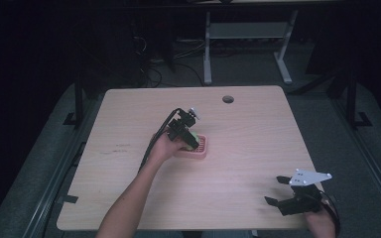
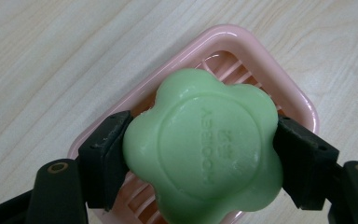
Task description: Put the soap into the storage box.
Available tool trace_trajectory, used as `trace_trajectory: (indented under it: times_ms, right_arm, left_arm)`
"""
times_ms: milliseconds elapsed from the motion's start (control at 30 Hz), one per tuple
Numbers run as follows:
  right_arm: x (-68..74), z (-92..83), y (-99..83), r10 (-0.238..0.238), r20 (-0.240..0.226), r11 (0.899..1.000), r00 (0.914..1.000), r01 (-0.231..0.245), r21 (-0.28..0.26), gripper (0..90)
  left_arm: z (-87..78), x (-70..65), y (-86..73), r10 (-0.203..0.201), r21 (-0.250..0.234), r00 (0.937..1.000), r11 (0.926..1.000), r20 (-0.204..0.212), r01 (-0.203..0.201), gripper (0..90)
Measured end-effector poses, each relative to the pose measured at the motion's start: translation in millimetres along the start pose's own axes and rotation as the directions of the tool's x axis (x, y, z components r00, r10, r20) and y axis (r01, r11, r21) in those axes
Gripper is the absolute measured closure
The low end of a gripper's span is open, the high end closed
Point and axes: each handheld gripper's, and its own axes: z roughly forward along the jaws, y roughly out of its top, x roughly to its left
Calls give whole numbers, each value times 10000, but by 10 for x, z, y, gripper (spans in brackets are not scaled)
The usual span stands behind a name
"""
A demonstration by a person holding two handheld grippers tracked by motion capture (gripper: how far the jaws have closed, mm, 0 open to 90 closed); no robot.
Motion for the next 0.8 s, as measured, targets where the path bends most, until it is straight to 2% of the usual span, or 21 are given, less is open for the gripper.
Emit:
trace_trajectory:
  times_ms: [167,800]
  right_arm:
    - [2,22,9,37,-83,10000,10000,-37,40,138]
    - [-5,49,14,-7,-155,10000,9999,8,98,138]
  left_arm:
    - [41,27,-52,-228,23,9997,9997,95,228,263]
    - [50,31,-61,-228,-47,9997,9997,22,229,259]
